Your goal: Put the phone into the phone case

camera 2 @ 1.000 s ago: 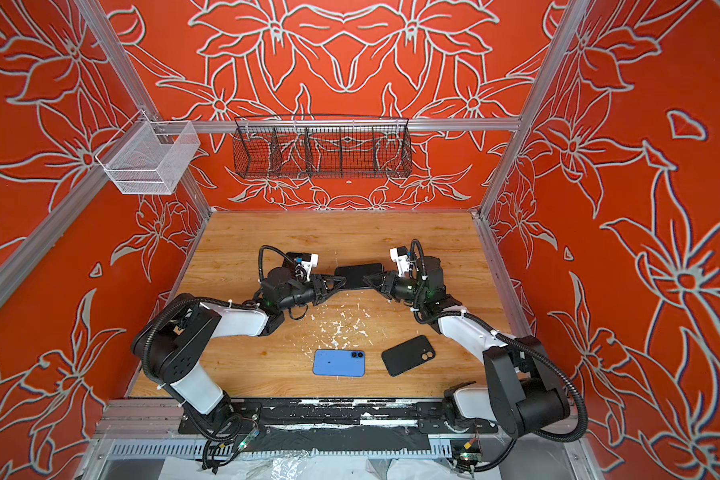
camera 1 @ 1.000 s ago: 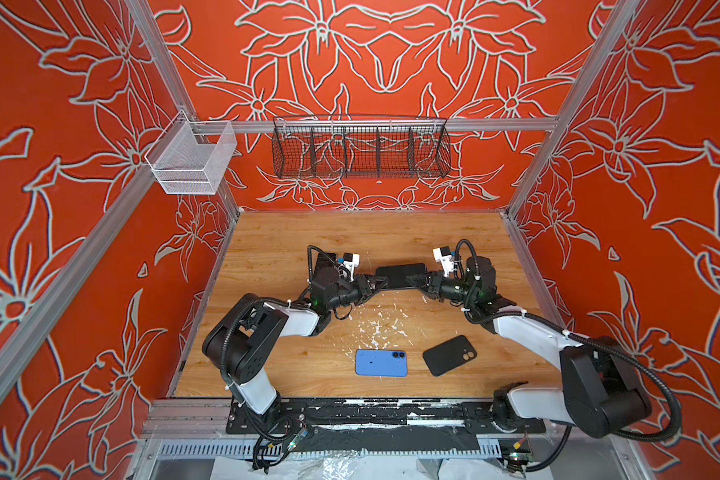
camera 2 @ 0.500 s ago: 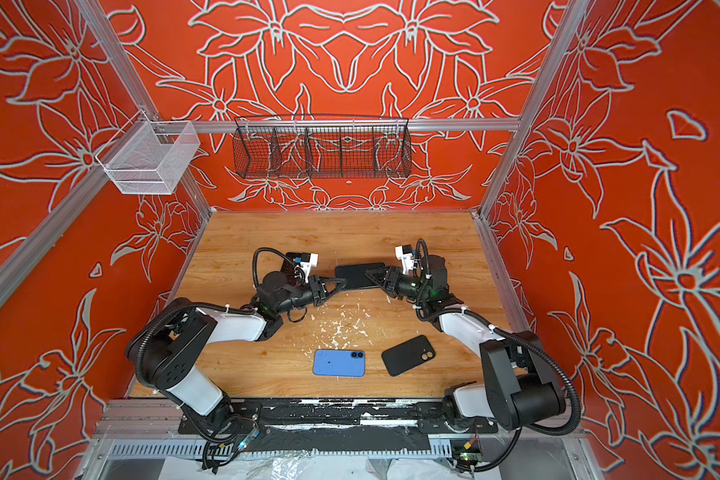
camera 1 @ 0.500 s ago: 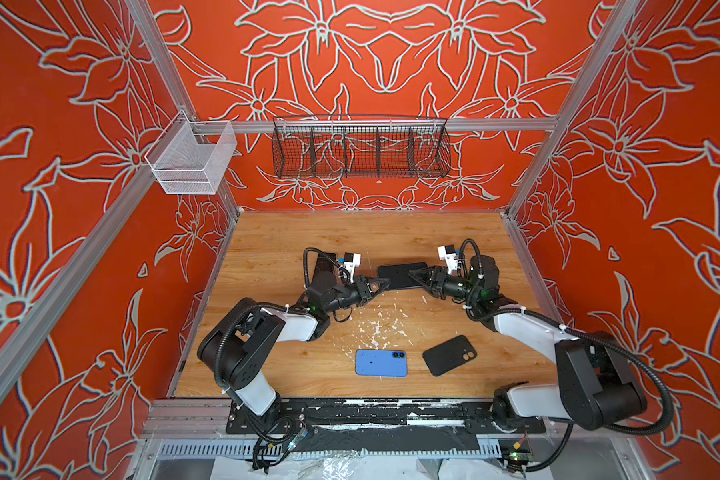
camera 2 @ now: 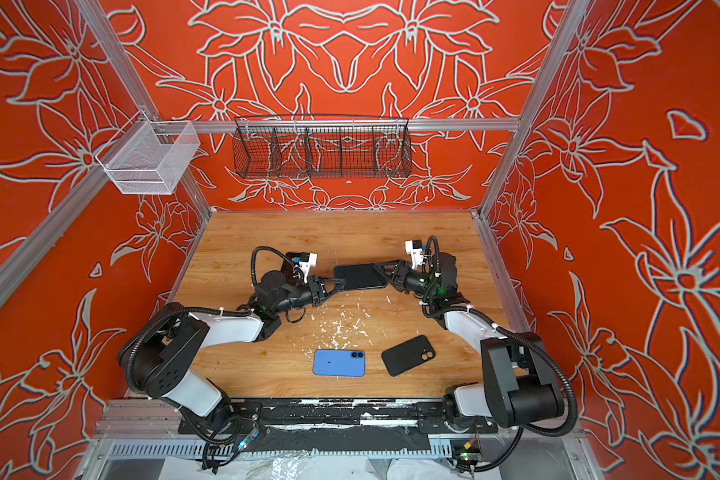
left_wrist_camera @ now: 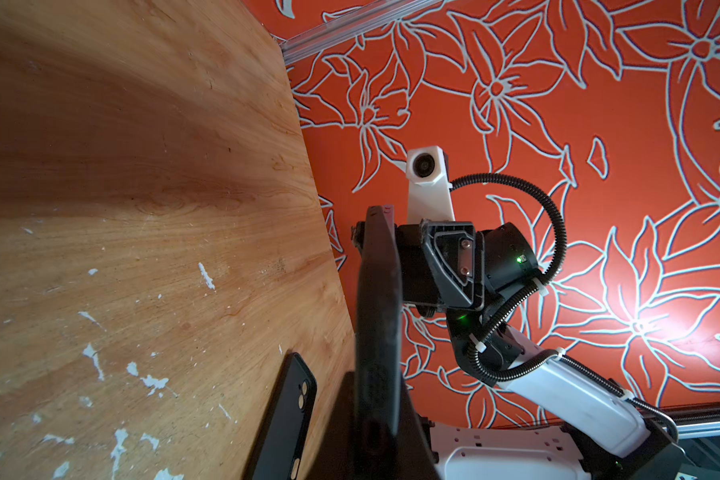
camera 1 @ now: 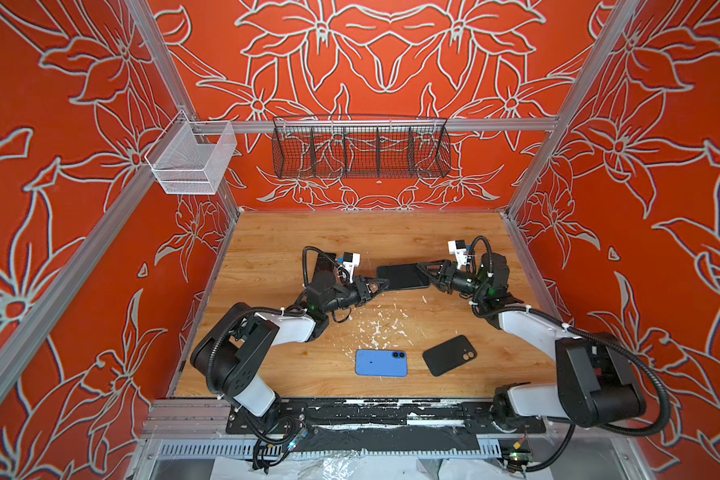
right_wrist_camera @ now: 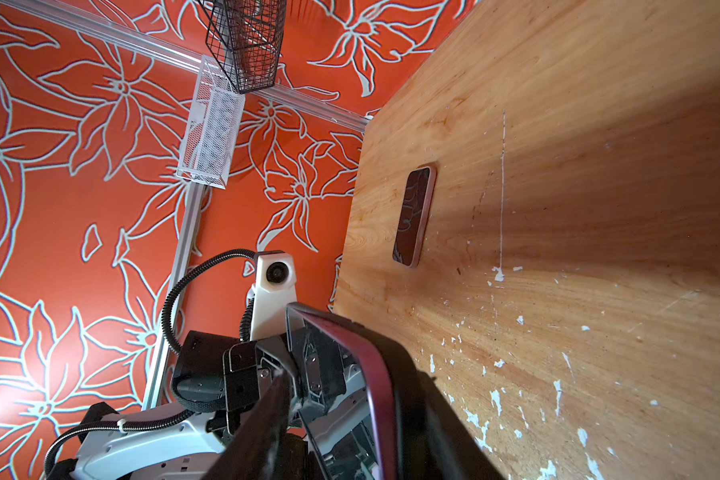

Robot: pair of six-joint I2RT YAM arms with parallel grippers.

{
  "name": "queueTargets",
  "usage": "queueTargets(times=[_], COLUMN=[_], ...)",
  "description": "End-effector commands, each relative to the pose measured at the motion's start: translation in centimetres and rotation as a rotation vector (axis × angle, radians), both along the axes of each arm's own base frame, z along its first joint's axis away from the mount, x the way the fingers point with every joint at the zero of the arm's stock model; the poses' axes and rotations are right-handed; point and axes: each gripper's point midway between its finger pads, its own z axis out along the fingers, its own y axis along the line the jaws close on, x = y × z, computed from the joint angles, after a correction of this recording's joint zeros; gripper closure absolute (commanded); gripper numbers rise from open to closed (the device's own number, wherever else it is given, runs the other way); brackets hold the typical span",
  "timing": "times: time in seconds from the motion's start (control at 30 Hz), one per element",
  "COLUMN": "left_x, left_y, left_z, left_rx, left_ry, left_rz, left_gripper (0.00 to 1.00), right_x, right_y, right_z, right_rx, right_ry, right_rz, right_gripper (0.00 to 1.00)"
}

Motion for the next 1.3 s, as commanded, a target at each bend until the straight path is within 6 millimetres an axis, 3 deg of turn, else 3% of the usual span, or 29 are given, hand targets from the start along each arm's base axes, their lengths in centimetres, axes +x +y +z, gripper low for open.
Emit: queueTargets(times=[0.0,0.63,0.73,0.8,0.9,1.07,1.27], left_x=[-0.3,-0.3,-0.3,-0.3,0.0,0.4,0.8], left_y=[0.1,0.1,0.4,0.8,1.7,2.3,2.2], left_z=[-0.1,0.9,1.5,1.9,2.8,4.3,4.8], left_rx=[0.040,0.068,0.071,0.077,0.086,0.101,0.092], left_ry=[-0.004,-0.022,-0.037,-0.050,-0.076,-0.117,-0.123], left_rz=[-0.010,-0.010,0.000,0.024,0.078,0.127,0.134], left_gripper=[1.00,1.00,1.00,1.00,1.00,1.00,1.00], right_x=[0.7,0.5,0.6,0.5,0.0,-1.0,-1.6], right_y=[0.4,0.7,0.8,0.9,1.0,1.1,1.1], right_z=[4.0,2.7,2.6,2.6,2.5,1.8,1.5], right_rx=[0.055,0.074,0.078,0.087,0.104,0.137,0.194], right_ry=[-0.137,-0.140,-0.134,-0.129,-0.121,-0.094,-0.085], right_rz=[0.042,0.078,0.077,0.089,0.109,0.126,0.132], right_gripper=[0.57,1.00,0.97,0.74,0.55,0.52,0.60])
